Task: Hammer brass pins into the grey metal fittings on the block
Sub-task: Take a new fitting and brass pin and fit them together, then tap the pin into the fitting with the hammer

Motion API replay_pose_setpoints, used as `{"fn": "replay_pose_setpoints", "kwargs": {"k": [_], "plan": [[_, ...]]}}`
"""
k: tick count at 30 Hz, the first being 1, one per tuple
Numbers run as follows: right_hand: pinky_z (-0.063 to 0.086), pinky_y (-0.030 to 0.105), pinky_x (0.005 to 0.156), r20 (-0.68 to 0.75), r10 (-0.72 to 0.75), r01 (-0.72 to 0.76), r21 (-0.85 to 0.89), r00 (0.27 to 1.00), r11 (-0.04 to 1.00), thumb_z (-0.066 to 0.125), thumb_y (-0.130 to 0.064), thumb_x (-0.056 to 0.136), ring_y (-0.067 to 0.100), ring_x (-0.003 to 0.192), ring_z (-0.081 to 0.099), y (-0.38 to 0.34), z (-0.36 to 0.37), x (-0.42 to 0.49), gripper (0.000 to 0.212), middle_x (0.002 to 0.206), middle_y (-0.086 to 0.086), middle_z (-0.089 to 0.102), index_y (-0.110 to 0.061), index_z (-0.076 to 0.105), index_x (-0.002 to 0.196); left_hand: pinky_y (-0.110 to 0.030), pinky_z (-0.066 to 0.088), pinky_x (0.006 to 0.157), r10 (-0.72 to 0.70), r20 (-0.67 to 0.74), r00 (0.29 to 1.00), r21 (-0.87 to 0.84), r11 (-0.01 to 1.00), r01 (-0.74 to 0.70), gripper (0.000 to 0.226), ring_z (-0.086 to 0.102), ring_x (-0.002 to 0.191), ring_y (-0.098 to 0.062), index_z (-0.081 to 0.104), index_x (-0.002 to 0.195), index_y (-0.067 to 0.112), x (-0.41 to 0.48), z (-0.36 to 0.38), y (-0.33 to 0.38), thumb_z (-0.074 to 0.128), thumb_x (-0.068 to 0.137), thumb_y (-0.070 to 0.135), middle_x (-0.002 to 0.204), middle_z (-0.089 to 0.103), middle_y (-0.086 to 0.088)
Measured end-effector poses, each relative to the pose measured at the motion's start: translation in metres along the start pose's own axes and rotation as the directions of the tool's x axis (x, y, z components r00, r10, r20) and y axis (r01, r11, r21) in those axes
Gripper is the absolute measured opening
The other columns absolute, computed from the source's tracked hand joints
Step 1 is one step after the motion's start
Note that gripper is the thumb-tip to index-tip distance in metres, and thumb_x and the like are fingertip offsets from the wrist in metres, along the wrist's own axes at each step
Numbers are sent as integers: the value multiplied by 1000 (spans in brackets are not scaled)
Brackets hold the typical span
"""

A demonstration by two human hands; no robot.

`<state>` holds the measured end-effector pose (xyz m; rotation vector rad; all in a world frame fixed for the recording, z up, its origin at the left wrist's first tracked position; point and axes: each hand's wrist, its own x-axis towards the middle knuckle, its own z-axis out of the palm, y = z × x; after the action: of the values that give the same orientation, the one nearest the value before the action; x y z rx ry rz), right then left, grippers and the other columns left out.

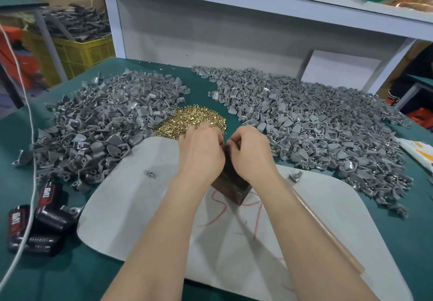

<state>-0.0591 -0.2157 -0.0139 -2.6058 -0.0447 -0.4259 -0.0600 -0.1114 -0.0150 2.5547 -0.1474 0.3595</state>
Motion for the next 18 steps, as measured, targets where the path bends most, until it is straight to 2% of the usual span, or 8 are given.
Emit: {"fn": "replay_pose_setpoints", "kwargs": {"k": [5, 7, 9, 10, 12, 14, 16, 18], "plan": [[32, 28, 70, 46, -77, 82, -110, 996, 991, 52, -14, 91, 24, 92, 52, -2, -2, 4, 10, 92, 3, 46, -9, 60, 90, -38, 35, 87, 23, 1, 1000, 16, 1000, -23, 11, 46, 106, -28, 64, 95, 17, 0, 0, -1, 53, 92, 19, 112, 57, -1], [36, 25, 75, 82, -80, 83, -33, 993, 996, 54, -16, 92, 20, 93, 55, 4, -8, 7, 14, 93, 0, 54, -12, 66, 95, -37, 35, 88, 12, 3, 1000, -10, 1000, -12, 7, 46, 106, -27, 61, 90, 20, -1, -1, -2, 54, 92, 18, 110, 57, 0], [39, 20, 84, 54, 0, -4, 84, 999, 996, 55, -20, 93, 12, 95, 58, 17, -20, 6, 20, 102, -2, 65, -15, 68, 108, -38, 36, 89, 2, 7, 1000, -45, 999, -1, 10, 46, 106, -25, 55, 83, 24, -2, -2, -2, 56, 92, 20, 106, 55, 3], [41, 22, 90, 28, 63, -66, 100, 998, 993, 55, -23, 93, 12, 98, 59, 27, -25, 4, 24, 107, -1, 66, -16, 65, 113, -38, 36, 90, 0, 11, 1000, -56, 998, 1, 12, 47, 106, -24, 53, 81, 25, -1, -2, -2, 57, 92, 21, 103, 54, 4], [49, 35, 90, 71, 197, -191, -78, 978, 978, 56, -30, 92, 21, 98, 61, 46, -32, -1, 27, 106, 3, 67, -14, 64, 111, -39, 38, 90, -3, 13, 1000, -64, 998, 4, 14, 48, 104, -23, 52, 79, 25, -1, -2, -2, 57, 91, 20, 97, 50, 5], [51, 39, 84, 211, 300, -227, -313, 930, 922, 55, -24, 90, 29, 95, 62, 53, -31, -5, 25, 103, 9, 66, -10, 63, 109, -38, 39, 89, -8, 11, 1000, -64, 998, 9, 14, 49, 103, -22, 53, 78, 25, 0, -2, -2, 58, 90, 20, 94, 47, 7], [51, 38, 83, 291, 314, -201, -360, 903, 911, 52, -12, 87, 32, 97, 60, 55, -26, -4, 27, 107, 14, 65, -6, 60, 112, -38, 40, 89, -13, 12, 1000, -63, 998, 14, 14, 50, 102, -22, 54, 78, 25, 0, -1, -2, 60, 89, 20, 95, 49, 7], [50, 34, 74, 298, 286, -189, -315, 911, 930, 50, -11, 88, 32, 93, 61, 57, -26, -1, 24, 104, 15, 65, -4, 60, 109, -38, 42, 88, -16, 15, 1000, -68, 998, 17, 12, 50, 102, -22, 55, 78, 25, 0, -2, -2, 60, 89, 21, 95, 51, 6]]}}
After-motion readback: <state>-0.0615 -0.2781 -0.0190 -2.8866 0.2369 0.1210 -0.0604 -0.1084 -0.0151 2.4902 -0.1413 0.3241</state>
